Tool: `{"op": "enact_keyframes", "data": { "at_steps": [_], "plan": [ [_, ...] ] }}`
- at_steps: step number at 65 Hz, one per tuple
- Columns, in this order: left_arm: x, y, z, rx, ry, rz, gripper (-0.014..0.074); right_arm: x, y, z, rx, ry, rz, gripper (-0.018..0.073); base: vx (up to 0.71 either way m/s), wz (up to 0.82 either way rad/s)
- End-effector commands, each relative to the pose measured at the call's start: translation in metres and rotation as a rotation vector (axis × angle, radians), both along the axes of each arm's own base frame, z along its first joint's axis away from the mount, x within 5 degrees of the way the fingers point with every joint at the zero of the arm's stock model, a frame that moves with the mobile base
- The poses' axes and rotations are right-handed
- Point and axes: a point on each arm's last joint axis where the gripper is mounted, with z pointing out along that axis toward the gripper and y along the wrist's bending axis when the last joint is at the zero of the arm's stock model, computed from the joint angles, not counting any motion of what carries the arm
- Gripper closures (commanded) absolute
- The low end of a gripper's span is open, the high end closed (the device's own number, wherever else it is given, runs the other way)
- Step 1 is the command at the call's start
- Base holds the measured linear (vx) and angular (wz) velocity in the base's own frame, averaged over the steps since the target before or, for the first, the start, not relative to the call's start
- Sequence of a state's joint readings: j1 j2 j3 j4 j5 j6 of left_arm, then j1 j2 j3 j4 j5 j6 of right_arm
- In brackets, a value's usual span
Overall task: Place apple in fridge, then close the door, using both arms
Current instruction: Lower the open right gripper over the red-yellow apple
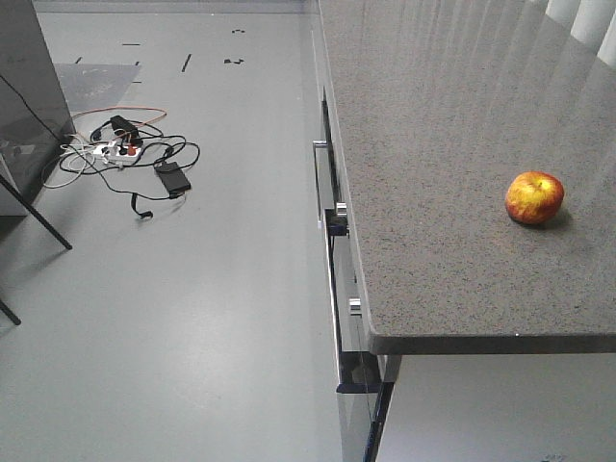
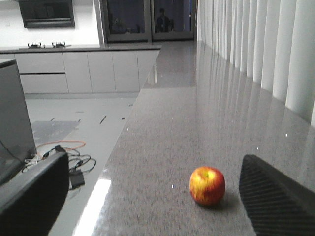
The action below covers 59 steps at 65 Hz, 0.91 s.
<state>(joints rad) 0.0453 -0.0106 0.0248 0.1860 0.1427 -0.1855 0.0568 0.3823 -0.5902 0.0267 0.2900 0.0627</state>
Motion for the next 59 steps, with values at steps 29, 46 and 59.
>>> {"op": "enact_keyframes", "data": {
  "at_steps": [29,46,59],
  "plan": [
    [-0.002,-0.002,0.014,-0.003,-0.101,-0.019,0.0603,0.096,-0.004,0.102,-0.109,0.173,-0.086,-0.0136,0.0,0.0],
    [-0.002,-0.002,0.014,-0.003,-0.101,-0.019,0.0603,0.185,-0.013,0.112,-0.12,0.397,-0.211,-0.0124,0.0,0.0],
    [-0.002,-0.002,0.014,-0.003,-0.101,-0.019,0.0603,0.241,-0.029,0.091,-0.074,0.56,-0.234,-0.0109,0.0,0.0]
  ]
}}
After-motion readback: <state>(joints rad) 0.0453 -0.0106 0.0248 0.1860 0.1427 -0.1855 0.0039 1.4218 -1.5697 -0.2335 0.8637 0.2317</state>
